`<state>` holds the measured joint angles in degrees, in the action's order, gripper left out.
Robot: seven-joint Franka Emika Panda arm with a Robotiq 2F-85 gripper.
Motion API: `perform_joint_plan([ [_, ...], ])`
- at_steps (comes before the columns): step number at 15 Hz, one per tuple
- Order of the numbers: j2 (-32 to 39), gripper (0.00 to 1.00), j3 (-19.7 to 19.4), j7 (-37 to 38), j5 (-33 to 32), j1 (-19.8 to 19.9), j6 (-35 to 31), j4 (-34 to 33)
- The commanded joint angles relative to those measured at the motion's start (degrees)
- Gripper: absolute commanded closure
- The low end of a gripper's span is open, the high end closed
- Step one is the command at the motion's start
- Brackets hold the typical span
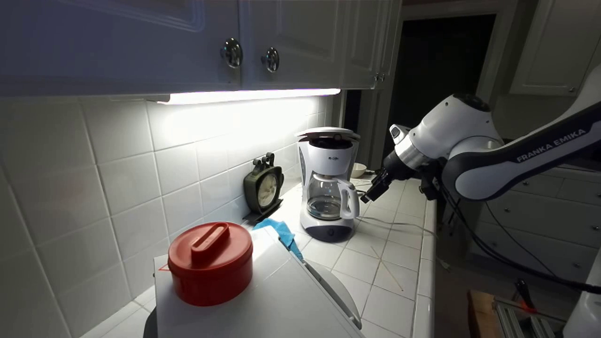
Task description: Move the clear cup from the coffee maker to the counter
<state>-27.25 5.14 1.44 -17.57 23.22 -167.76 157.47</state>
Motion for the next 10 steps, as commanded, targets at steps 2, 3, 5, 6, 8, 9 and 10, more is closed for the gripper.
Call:
perform_joint_plan([
  [2, 3.17, 0.0, 2.79, 4.09, -1.42, 3.31, -6.63, 0.01],
  [3, 4.03, 0.0, 2.93, 4.61, -0.98, 3.46, -8.17, 0.01],
  [5, 5.83, 0.0, 2.71, 5.79, 0.13, 3.03, -10.36, 0.02],
  [6, 6.55, 0.0, 3.04, 6.55, 0.02, 3.49, -10.97, 0.03],
  [8, 7.46, 0.0, 4.37, 8.21, -0.88, 5.23, -11.34, 0.04],
  [9, 7.64, 0.0, 5.44, 8.94, -1.46, 6.64, -11.24, 0.04],
  [10, 7.7, 0.0, 7.08, 9.85, -2.21, 8.8, -11.19, 0.03],
])
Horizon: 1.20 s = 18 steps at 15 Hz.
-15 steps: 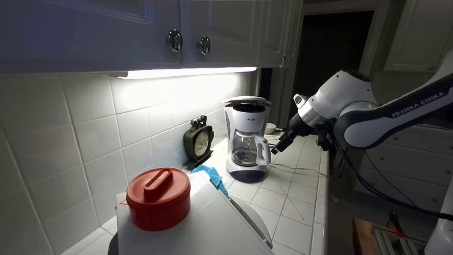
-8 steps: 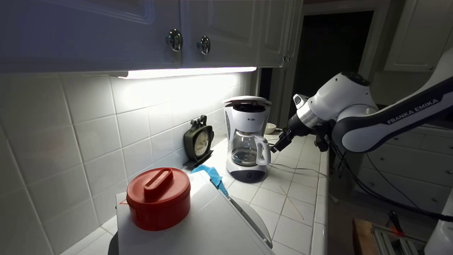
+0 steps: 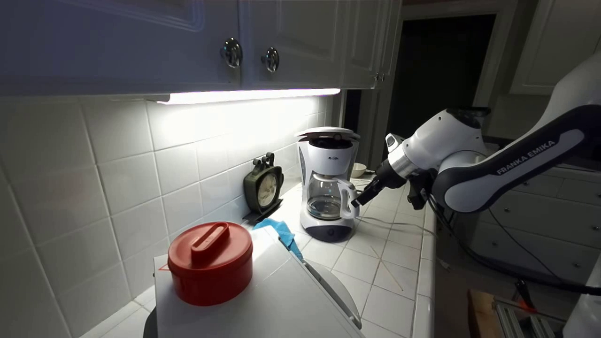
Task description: Move the clear cup from the coffee maker to the counter
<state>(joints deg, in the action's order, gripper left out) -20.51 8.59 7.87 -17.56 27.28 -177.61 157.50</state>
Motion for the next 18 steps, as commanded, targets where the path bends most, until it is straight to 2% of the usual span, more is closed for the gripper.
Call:
perform_joint_plan([
  [1, 0.87, 0.0, 5.27, 4.06, -2.86, 6.78, -1.03, 0.0],
  [6, 1.57, 0.0, 13.23, 6.04, -3.35, 15.76, -4.11, 0.0],
  [13, 3.13, 0.0, 24.93, 6.75, -1.4, 26.21, -8.64, 0.01],
  [14, 3.09, 0.05, 26.65, 6.91, -1.33, 27.82, -8.93, 0.0],
  [15, 3.0, 0.26, 28.34, 7.15, -1.2, 29.39, -9.08, 0.0],
  [17, 2.48, 0.31, 31.78, 7.47, -1.07, 32.76, -9.45, 0.0],
  [18, 2.08, 0.39, 33.54, 7.62, -0.96, 34.52, -9.6, -0.01],
])
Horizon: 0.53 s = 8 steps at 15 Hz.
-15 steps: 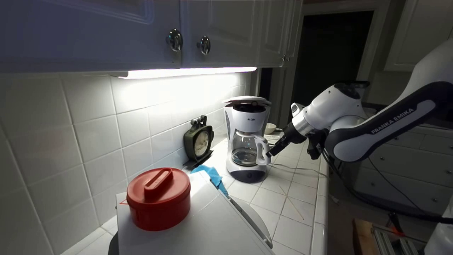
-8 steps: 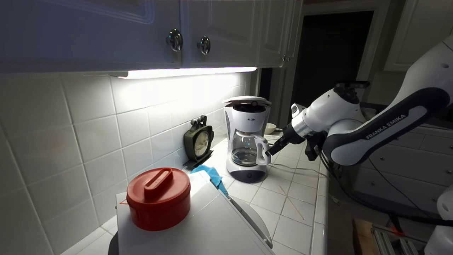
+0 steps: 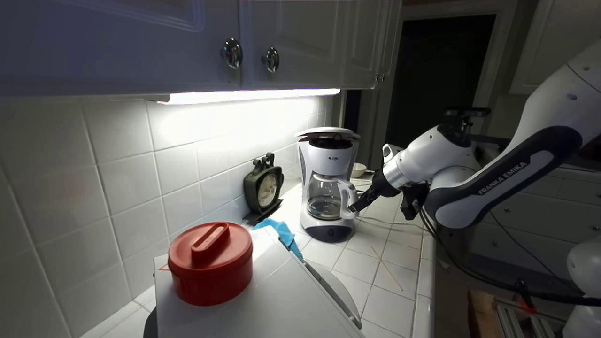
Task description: Move the clear cup from the coffee maker to the counter
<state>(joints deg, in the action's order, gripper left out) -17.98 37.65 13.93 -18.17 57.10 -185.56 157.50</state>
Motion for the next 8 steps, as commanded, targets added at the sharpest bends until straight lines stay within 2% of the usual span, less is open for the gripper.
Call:
perform_joint_plan([
  [1, -0.44, 0.46, 5.96, 1.45, -0.25, 6.23, -2.11, -0.03],
  [7, -0.73, 0.88, 14.23, 1.11, 0.34, 14.88, -4.52, -0.19],
  [8, -0.63, 0.9, 15.29, 1.05, 0.46, 15.91, -4.99, -0.18],
])
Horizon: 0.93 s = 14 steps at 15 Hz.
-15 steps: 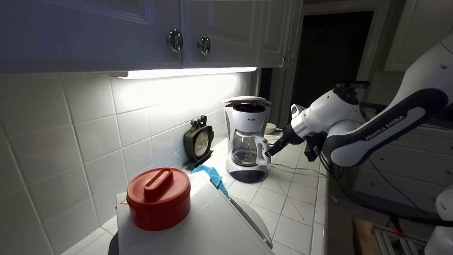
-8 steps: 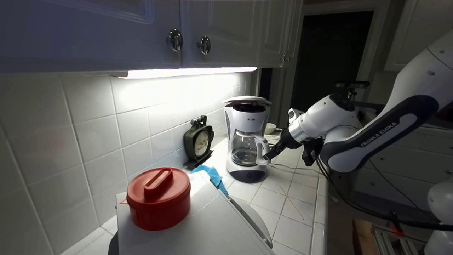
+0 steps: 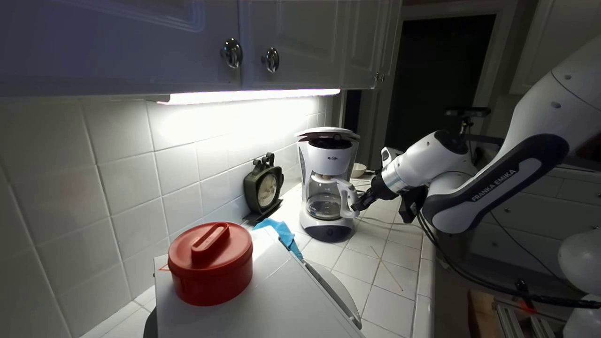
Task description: Move the clear cup from the coffee maker to the counter
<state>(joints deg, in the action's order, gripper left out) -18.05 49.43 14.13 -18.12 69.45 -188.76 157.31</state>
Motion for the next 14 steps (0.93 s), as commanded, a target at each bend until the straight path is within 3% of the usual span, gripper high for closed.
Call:
perform_joint_plan([
  [1, -0.16, 0.9, 4.2, 0.74, 0.54, 4.0, -2.23, -0.01],
  [3, 0.17, 0.9, 5.57, 0.66, 0.68, 4.86, -2.76, -0.06],
  [7, 2.98, 0.9, 4.23, 1.7, 0.77, 2.68, -1.86, -1.19],
  [14, 9.89, 0.91, -4.45, 7.35, 0.5, -5.23, -1.78, -4.98],
])
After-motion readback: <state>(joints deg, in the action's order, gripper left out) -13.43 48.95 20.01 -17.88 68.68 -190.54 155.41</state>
